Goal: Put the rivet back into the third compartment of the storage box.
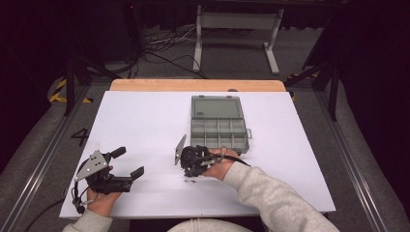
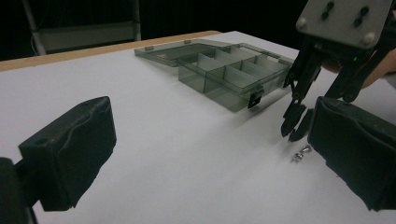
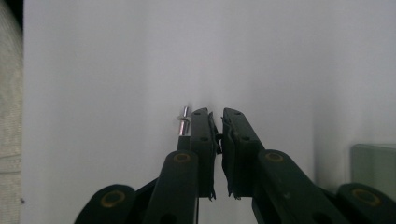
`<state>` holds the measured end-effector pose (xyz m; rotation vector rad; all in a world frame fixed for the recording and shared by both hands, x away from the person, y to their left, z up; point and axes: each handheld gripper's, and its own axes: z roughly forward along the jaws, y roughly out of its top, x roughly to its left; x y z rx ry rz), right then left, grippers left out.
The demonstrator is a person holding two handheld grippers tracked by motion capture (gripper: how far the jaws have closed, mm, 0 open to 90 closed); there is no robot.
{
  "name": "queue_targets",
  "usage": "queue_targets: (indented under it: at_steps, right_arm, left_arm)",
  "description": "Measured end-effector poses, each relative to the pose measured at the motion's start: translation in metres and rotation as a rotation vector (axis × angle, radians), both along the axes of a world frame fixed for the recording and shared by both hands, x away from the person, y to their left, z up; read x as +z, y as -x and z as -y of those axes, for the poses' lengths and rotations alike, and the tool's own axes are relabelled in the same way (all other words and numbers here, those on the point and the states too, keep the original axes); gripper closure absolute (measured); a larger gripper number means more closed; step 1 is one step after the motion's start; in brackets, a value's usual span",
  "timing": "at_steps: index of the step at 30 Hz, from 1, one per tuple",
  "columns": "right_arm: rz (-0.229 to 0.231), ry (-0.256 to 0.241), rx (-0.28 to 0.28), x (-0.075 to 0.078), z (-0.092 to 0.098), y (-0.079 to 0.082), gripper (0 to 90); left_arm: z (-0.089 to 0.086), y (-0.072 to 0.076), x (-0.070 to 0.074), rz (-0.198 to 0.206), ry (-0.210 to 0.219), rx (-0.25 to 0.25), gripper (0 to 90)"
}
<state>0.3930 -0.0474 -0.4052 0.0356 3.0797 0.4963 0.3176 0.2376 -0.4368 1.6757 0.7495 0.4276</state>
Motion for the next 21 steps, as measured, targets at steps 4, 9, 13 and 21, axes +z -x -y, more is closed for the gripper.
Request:
queue_targets:
  at_steps: [4,9,13,21]
  right_arm:
    - [0.021,-0.03,-0.011,0.025,0.005,-0.003,83.0]
    - [0.044,-0.047,-0.031,0.043,0.01,-0.008,83.0]
    - [0.059,-0.065,-0.052,0.056,0.016,-0.014,83.0]
    - [0.104,-0.084,-0.144,0.079,0.035,-0.036,82.8]
  left_arm:
    - [0.0,0.0,0.0,0.001,0.001,-0.001,1.8]
    - [0.0,0.0,0.0,0.002,0.002,-0.002,1.8]
    - [-0.001,0.0,0.0,-0.004,0.005,-0.005,1.8]
    - [-0.001,0.0,0.0,-0.006,0.007,-0.006,1.8]
